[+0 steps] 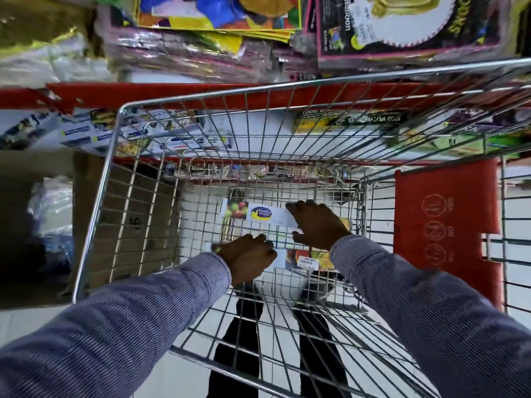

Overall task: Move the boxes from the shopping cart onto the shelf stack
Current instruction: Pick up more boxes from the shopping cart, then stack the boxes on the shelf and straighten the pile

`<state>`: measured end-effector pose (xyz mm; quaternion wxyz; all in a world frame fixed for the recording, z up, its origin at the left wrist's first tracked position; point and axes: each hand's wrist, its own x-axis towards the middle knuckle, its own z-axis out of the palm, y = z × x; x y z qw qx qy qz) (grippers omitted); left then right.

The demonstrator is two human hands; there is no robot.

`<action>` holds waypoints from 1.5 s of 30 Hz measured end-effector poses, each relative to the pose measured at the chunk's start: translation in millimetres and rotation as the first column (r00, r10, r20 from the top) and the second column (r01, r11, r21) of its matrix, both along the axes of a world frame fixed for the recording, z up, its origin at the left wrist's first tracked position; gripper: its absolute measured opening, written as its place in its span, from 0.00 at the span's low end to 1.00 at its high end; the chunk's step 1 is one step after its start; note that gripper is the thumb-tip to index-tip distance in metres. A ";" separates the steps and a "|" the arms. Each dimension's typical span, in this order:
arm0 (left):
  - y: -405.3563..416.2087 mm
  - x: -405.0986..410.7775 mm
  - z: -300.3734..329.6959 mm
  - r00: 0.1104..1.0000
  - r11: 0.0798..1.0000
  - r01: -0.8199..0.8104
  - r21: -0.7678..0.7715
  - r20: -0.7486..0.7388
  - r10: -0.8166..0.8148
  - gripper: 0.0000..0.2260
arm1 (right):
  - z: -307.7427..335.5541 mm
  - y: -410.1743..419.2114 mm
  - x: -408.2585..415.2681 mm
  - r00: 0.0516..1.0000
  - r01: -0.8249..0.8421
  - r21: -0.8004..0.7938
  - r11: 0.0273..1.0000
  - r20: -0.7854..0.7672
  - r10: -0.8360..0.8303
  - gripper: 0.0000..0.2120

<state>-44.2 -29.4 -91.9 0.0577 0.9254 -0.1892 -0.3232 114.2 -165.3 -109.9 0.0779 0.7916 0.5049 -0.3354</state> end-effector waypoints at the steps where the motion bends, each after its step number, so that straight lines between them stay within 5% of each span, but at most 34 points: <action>1: -2.4 1.8 -2.2 1.000 0.999 0.002 0.038 0.011 -0.002 0.15 | -2.9 2.6 -1.8 1.000 -0.003 0.012 1.000 0.003 0.003 0.34; 6: -11.9 11.7 -4.1 0.986 0.989 -0.120 0.090 -0.103 0.129 0.17 | -7.0 13.4 -5.4 0.998 0.056 0.058 0.997 0.011 -0.057 0.24; 13: -5.6 26.5 49.6 0.973 0.974 -0.223 0.046 -0.050 0.225 0.14 | 71.6 13.9 14.8 0.997 0.036 0.185 0.982 0.061 -0.048 0.31; 20: 27.1 31.0 194.9 0.916 0.966 -0.255 -0.041 0.310 0.255 0.25 | 265.3 37.2 51.6 0.979 -0.102 0.351 0.931 0.201 0.031 0.24; 26: 51.5 50.2 352.0 0.729 0.971 -0.215 -0.109 0.643 0.234 0.29 | 451.7 59.8 69.1 0.919 -0.210 0.464 0.860 0.394 0.012 0.25; 32: 65.6 77.4 466.5 0.596 0.958 -0.269 -0.097 0.765 0.245 0.31 | 577.0 72.6 85.4 0.869 -0.248 0.566 0.787 0.489 -0.078 0.27; 37: 76.3 100.6 520.2 0.517 0.958 -0.269 -0.102 0.823 0.233 0.31 | 621.6 88.3 111.9 0.829 -0.244 0.579 0.778 0.541 -0.143 0.28; 45: 97.7 142.9 557.5 0.560 0.937 -0.335 -0.095 0.780 0.279 0.32 | 622.1 127.3 169.3 0.823 -0.119 0.534 0.837 0.525 -0.218 0.29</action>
